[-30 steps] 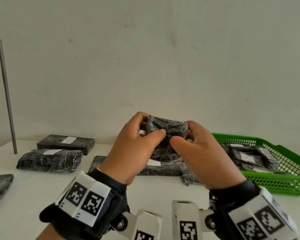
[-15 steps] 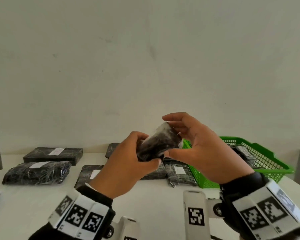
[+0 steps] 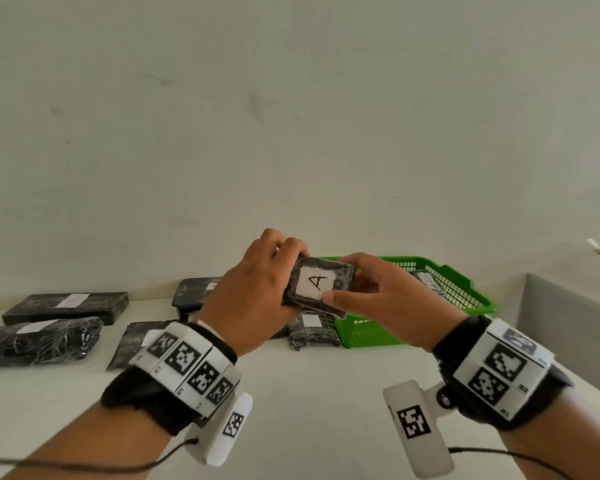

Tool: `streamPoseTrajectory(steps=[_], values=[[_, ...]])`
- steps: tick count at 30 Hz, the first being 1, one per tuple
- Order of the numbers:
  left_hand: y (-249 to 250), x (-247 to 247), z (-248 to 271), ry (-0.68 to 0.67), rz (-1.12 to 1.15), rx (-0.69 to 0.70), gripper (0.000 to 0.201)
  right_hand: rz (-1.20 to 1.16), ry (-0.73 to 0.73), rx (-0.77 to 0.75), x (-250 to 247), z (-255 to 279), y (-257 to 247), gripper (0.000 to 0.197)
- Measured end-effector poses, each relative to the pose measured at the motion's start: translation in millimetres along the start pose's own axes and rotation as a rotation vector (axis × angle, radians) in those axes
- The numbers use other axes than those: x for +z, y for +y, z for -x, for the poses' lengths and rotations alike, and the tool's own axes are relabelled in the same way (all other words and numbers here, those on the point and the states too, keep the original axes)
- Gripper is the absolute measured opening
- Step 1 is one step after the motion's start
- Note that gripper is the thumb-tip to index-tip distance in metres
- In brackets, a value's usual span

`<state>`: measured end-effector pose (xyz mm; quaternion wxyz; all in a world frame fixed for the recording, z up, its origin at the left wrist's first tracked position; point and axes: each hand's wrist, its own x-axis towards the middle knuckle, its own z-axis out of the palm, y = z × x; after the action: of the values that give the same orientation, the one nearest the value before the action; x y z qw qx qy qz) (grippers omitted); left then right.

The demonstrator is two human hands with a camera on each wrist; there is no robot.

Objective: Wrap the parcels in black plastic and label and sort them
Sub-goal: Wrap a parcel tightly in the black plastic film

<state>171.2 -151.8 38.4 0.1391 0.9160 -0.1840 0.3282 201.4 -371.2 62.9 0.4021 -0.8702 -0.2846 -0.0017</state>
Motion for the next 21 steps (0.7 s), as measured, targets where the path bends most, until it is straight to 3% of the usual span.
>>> streamPoseTrajectory(steps=[2,5,8,12,16,21], values=[[11.5,-0.7,-17.2,-0.136,-0.047,0.053,0.054,0.124,-0.041,0.054,-15.4,1.8,4.4,0.041],[34.1,3.1,-52.4,-0.235,-0.14,0.118,0.058,0.198,-0.084,0.088,-42.8,2.3,9.8,0.04],[53.7,13.7,-90.5,-0.271,-0.17,0.127,0.064,0.266,-0.041,0.09,-69.3,-4.2,13.6,0.03],[58.6,38.5,-123.0,-0.248,-0.016,0.03,0.077,0.355,0.097,0.112,-99.9,-24.0,33.6,0.02],[34.2,79.5,-127.3,-0.408,-0.104,-0.126,0.05,0.329,0.169,0.248,-107.7,-55.3,70.2,0.036],[-8.6,127.9,-127.7,-0.531,-0.136,-0.269,0.031,0.271,-0.075,0.463,-74.1,-108.6,118.0,0.043]])
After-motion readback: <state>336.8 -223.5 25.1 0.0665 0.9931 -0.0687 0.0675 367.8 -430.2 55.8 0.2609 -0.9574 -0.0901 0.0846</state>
